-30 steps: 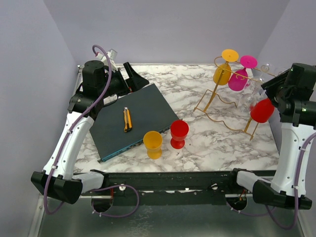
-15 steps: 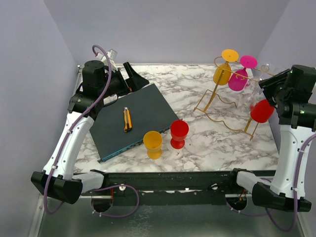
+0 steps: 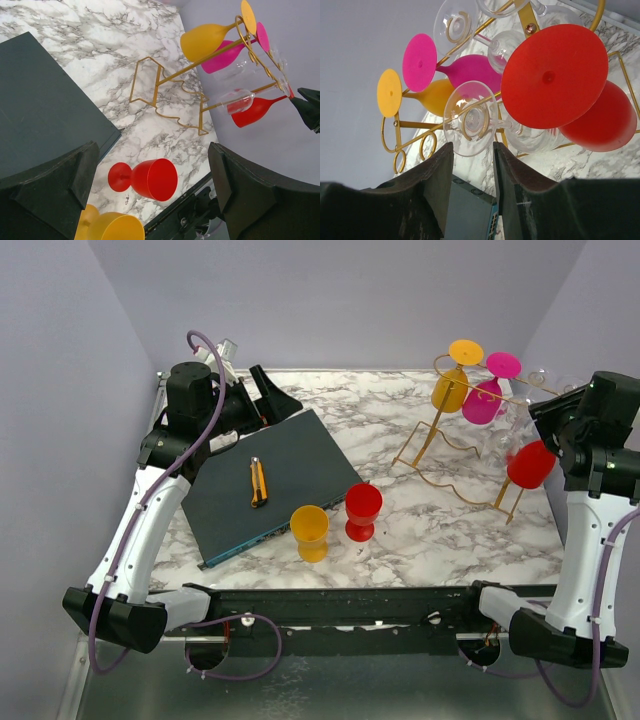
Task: Take the wine glass off the wine glass rack
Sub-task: Pick up the wine glass from the wine rack.
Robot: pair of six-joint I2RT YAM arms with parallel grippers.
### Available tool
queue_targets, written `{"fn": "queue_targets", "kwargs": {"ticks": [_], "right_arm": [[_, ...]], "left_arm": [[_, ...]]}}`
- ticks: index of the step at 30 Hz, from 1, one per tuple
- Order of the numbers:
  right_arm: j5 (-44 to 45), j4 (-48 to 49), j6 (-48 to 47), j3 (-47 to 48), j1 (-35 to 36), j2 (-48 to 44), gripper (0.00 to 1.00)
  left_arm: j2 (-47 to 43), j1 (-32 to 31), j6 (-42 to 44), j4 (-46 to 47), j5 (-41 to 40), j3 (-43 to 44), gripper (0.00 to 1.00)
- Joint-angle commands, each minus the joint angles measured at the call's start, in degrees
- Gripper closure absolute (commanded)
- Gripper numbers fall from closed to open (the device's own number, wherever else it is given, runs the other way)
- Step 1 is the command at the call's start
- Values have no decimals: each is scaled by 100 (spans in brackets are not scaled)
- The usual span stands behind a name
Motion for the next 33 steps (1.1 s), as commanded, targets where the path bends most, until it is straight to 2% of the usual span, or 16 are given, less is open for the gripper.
{"fn": "queue_targets", "kwargs": {"ticks": [1,14,33], "right_arm": [[12,183,112,-101,-65,65,59],[258,262,60,-396,-99,-19,59],[164,605,140,-533,-133,96,79]], "left_arm": [[29,32,-34,160,140,155,1],[136,32,-60,212,172,152,1],[224,31,-79,249,193,217,1]]}}
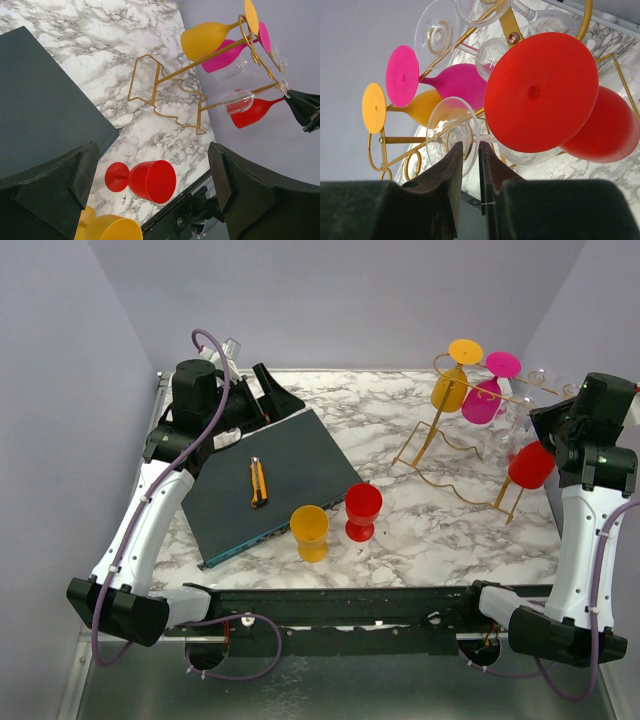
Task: Take the wine glass off the wine glass rack
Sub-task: Pick up the wine glass from the wine rack.
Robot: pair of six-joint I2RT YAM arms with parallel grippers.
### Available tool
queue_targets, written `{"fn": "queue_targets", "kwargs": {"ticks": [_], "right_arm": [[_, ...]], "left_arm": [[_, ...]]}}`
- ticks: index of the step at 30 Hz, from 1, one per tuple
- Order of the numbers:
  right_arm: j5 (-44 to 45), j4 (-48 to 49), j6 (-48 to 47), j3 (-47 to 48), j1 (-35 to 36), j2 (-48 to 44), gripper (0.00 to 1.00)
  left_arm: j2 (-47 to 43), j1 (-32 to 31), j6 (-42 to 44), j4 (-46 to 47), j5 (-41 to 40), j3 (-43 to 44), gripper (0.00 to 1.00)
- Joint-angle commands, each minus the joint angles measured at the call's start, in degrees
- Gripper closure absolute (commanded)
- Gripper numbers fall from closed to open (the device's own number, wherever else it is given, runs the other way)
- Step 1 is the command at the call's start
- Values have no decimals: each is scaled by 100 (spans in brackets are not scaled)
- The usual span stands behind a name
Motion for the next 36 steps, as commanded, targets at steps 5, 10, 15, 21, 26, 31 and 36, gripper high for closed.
{"fn": "queue_targets", "kwargs": {"ticks": [5,10,15,21,26,31,36], "right_arm": [[19,171,41,-83,-52,-49,90],[-37,131,109,-54,-57,-113,97],[-147,94,285,13,-61,-145,99],[-191,106,569,-46,-61,-290,100],[-296,295,995,-418,-61,-584,100],[-349,449,1428,-748,-61,-838,100],[-353,616,1809,-1101,-64,-1095,100]], "left_arm": [[47,32,-23,160,129,202,1],[44,27,-50,173,138,197,1],[21,28,-67,184,147,197,1],[18,28,-102,193,173,170,1],[30,28,-138,192,198,196,1],[48,24,-169,193,229,203,1],[70,23,-195,192,235,217,1]]}}
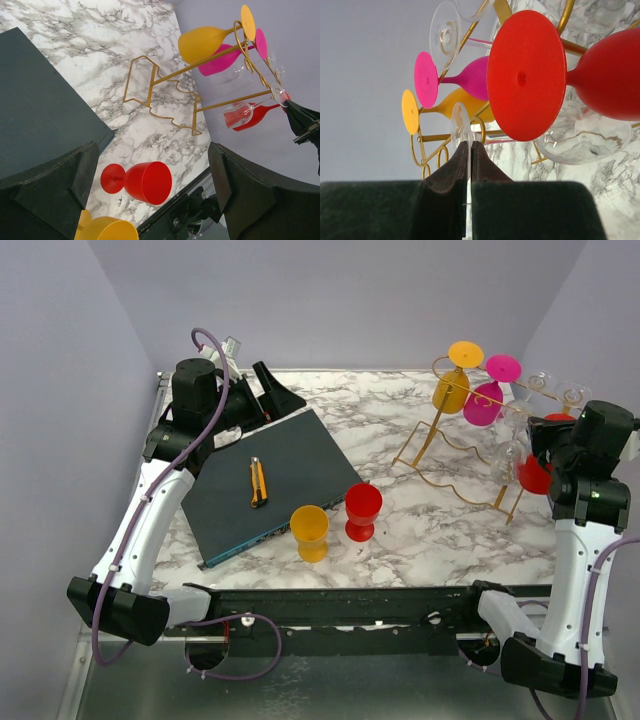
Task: Take the wine glass off the wine glass rack
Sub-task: Pick up the wine glass from the wine rack.
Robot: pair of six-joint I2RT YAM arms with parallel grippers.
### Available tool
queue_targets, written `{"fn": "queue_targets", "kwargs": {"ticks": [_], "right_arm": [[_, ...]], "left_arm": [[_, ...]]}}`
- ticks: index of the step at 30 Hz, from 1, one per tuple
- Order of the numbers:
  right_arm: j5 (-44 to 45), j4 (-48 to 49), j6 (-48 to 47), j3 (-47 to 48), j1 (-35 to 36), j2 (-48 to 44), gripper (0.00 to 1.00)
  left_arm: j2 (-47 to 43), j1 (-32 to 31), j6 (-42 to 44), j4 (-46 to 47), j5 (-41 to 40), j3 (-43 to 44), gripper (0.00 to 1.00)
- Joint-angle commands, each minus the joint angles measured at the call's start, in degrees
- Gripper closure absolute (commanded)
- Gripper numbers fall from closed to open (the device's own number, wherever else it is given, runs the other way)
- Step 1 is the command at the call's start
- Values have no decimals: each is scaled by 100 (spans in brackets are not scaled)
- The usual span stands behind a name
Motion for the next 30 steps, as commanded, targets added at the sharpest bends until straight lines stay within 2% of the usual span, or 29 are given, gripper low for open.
{"fn": "queue_targets", "kwargs": {"ticks": [1,18,30], "right_arm": [[-114,216,504,-307,-31,-253,100],[-27,462,1032,-584,-31,-600,100],[123,417,1078,-528,-31,-766,99]], "left_arm": [[44,19,-72,112,165,196,1],[157,-5,-355,294,272,167,1],[617,-960,-774,687,-17,575,1]]}}
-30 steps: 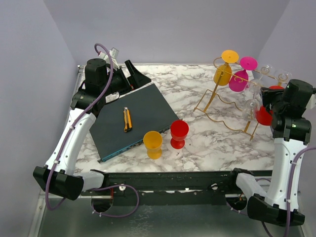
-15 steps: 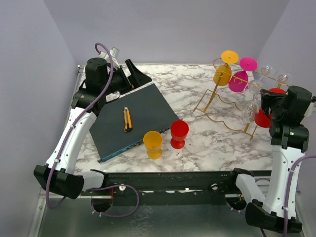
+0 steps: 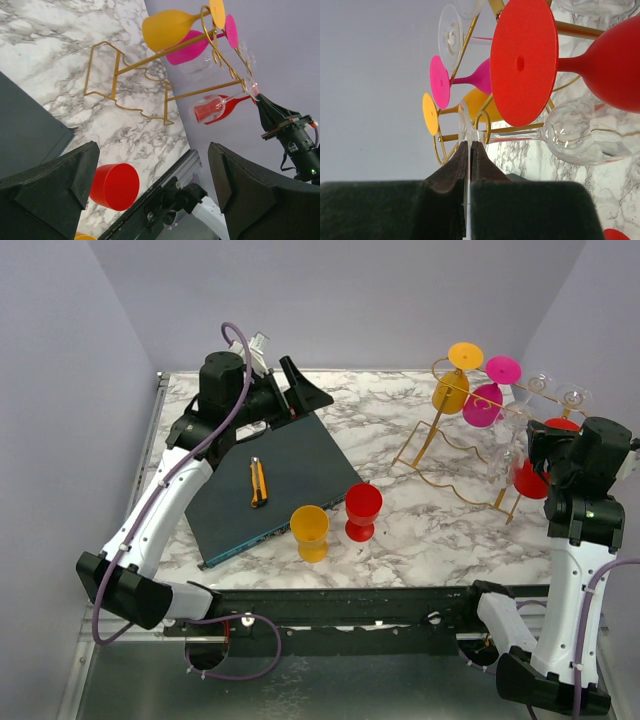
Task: Take the wine glass off the wine glass rack
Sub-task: Pick up the wine glass from the wine rack, then place the wine glass at the center of the board.
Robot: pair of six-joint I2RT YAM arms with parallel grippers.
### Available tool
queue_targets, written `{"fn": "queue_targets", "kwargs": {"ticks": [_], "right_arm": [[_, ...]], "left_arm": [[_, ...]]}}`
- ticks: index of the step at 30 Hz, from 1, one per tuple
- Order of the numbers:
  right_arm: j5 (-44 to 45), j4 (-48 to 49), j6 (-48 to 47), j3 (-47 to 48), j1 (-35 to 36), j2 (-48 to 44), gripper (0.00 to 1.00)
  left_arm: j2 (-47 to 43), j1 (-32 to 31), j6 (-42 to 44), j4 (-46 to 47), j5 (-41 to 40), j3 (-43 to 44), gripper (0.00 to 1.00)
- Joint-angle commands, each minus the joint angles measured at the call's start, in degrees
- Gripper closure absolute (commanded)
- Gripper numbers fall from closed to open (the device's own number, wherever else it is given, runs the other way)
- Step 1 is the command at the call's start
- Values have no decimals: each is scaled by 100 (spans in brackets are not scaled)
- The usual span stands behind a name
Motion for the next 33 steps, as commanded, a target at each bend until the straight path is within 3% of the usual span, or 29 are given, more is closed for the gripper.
{"fn": "queue_targets", "kwargs": {"ticks": [1,21,33], "right_arm": [[121,55,71,95,-35,-147,99],[188,-90,80,150,-33,-379,100],[-294,-33,-41,97,-32,-366,99]], "left_arm": [[219,-446,-224,338,-149,358,1],[1021,-1670,-393,994,-364,860,1],[1280,-2394,481,2276,-452,687,1]]}}
